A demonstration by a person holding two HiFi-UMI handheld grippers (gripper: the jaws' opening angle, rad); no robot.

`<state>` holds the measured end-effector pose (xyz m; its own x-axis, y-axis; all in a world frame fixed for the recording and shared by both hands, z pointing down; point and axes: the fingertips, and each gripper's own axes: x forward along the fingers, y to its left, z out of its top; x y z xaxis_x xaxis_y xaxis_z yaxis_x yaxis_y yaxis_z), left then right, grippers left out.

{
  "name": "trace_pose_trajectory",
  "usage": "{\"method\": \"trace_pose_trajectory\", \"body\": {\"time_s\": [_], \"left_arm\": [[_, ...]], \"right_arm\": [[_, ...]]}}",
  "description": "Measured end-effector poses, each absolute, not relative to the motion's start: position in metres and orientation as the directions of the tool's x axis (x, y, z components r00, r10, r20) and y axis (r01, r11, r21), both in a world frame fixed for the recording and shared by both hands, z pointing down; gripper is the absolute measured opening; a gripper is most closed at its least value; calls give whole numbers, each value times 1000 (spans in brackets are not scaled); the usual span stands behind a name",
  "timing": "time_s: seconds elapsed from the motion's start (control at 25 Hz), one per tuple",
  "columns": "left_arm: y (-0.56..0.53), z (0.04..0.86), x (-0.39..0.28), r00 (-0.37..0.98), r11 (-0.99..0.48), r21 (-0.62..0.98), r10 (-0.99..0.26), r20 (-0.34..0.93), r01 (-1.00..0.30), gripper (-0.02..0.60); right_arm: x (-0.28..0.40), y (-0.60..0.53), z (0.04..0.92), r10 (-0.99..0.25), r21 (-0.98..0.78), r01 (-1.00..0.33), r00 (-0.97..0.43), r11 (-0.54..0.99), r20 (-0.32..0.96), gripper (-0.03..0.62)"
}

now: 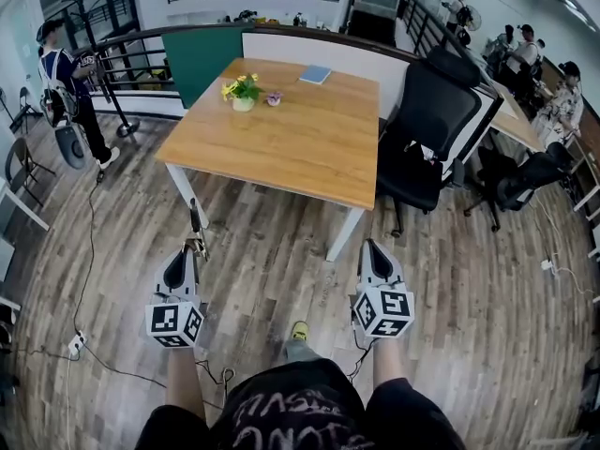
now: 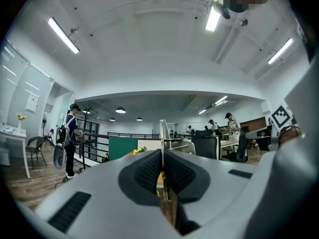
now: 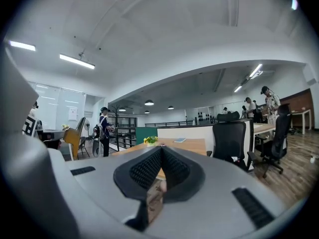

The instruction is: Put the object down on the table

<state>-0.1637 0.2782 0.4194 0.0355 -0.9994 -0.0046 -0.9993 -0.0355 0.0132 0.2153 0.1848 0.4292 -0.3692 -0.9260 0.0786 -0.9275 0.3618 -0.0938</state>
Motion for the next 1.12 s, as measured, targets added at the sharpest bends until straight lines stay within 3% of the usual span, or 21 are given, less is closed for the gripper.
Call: {"method": "trace_pose_trajectory", "body": {"time_s": [0.4,0.88,1.12], "left_arm": [[126,420,-157,31,-31,19,-999,15,-999,17],[22,425,-150,55,-54,15,-997,49,-998,17],[-41,436,-179,74,-72,34,-996,50,-997,17]], "right_arm": [[209,30,435,-912,-99,-913,-404,397,70,5],[197,-73,451,-882,-123,-887,-457,444,113,5],[161,-126,456,-877,-83,-884,-467,460,114,5]]}}
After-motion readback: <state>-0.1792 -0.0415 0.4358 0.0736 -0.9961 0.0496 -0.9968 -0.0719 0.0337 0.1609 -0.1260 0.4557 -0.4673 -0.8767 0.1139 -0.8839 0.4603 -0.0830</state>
